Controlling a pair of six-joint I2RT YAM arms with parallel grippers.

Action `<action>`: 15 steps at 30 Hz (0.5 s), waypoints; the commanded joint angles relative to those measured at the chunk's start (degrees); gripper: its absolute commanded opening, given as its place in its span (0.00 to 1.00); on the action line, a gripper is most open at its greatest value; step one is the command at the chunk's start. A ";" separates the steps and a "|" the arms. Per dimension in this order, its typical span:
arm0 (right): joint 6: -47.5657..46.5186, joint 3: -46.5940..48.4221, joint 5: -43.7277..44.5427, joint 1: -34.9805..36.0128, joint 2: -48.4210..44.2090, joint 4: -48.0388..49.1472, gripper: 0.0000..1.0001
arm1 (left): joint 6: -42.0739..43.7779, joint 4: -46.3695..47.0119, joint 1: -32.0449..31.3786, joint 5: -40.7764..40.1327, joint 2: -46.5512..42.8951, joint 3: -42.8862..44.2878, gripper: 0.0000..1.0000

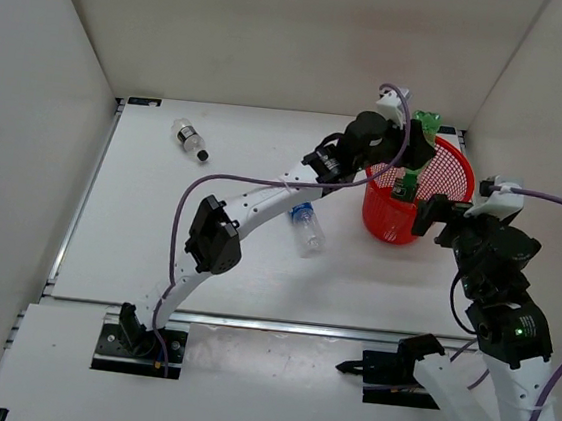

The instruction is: Put the plastic bottles in the bin

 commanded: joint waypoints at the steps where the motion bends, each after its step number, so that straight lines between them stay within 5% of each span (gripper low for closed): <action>1: 1.13 -1.65 7.16 5.21 -1.19 4.32 0.99 | 0.72 3.40 -0.97 -3.36 -2.19 1.95 0.59; 3: 0.69 -1.39 11.12 9.77 -1.45 4.32 0.99 | 0.73 -0.04 -0.62 -1.88 -1.66 3.97 0.98; 10: -1.59 -0.16 17.03 16.57 5.23 2.91 0.99 | 5.21 -7.35 1.05 -6.17 -13.59 -1.81 0.99; 15: -0.02 0.10 -6.19 2.90 10.39 5.21 0.99 | 4.42 -19.70 4.82 -9.84 -22.75 -9.53 0.98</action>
